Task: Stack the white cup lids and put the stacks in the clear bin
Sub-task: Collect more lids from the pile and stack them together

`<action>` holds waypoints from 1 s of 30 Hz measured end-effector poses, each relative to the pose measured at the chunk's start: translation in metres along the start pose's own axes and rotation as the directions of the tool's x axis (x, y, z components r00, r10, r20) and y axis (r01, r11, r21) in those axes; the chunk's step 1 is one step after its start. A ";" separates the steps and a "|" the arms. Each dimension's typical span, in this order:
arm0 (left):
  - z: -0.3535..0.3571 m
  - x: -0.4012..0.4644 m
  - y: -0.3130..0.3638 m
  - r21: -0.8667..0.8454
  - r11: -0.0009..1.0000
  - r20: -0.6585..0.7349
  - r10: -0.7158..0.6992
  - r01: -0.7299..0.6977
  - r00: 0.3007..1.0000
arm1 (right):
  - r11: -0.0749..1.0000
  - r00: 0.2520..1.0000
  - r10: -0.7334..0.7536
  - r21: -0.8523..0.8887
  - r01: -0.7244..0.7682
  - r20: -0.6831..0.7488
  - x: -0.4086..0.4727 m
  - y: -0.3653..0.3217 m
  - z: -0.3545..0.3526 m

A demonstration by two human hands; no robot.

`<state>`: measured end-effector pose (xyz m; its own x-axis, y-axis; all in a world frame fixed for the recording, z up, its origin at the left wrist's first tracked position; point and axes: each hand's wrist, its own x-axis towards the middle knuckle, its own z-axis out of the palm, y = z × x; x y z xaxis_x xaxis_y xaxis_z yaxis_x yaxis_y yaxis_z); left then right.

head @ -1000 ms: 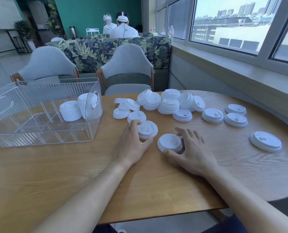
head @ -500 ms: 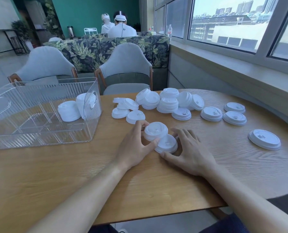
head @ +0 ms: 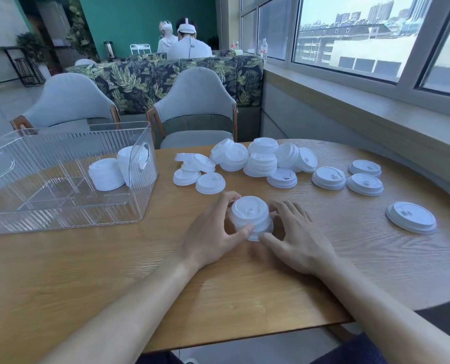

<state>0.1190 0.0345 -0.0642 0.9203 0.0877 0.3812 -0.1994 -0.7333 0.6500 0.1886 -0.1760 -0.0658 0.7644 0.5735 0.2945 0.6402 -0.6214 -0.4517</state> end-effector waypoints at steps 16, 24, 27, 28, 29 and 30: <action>-0.001 -0.001 0.004 0.112 0.994 0.120 -0.008 -0.005 0.993 | 1.000 0.998 -0.013 -0.002 0.013 -0.055 0.003 0.004 0.009; 0.000 0.000 0.000 0.166 0.986 0.144 -0.028 0.004 0.989 | 0.999 0.998 -0.024 -0.032 0.022 -0.062 0.002 0.003 0.008; 0.000 0.000 -0.001 0.163 0.986 0.146 -0.053 0.029 0.988 | 0.999 0.998 -0.014 -0.032 0.012 -0.060 0.002 0.003 0.008; 0.000 0.000 -0.001 0.163 0.986 0.146 -0.057 0.033 0.988 | 1.000 0.998 -0.009 -0.027 0.007 -0.061 0.003 0.003 0.008; 0.000 0.001 -0.001 0.163 0.986 0.145 -0.061 0.037 0.987 | 1.000 0.998 -0.005 -0.024 0.004 -0.062 0.003 0.003 0.008; 0.000 0.001 -0.001 0.163 0.986 0.147 -0.067 0.042 0.987 | 1.000 0.998 -0.004 -0.022 0.002 -0.066 0.003 0.004 0.008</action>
<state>0.1199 0.0351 -0.0641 0.9710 0.0363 0.2361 -0.1028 -0.8288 0.5501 0.1928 -0.1727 -0.0731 0.7654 0.5394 0.3509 0.6434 -0.6319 -0.4321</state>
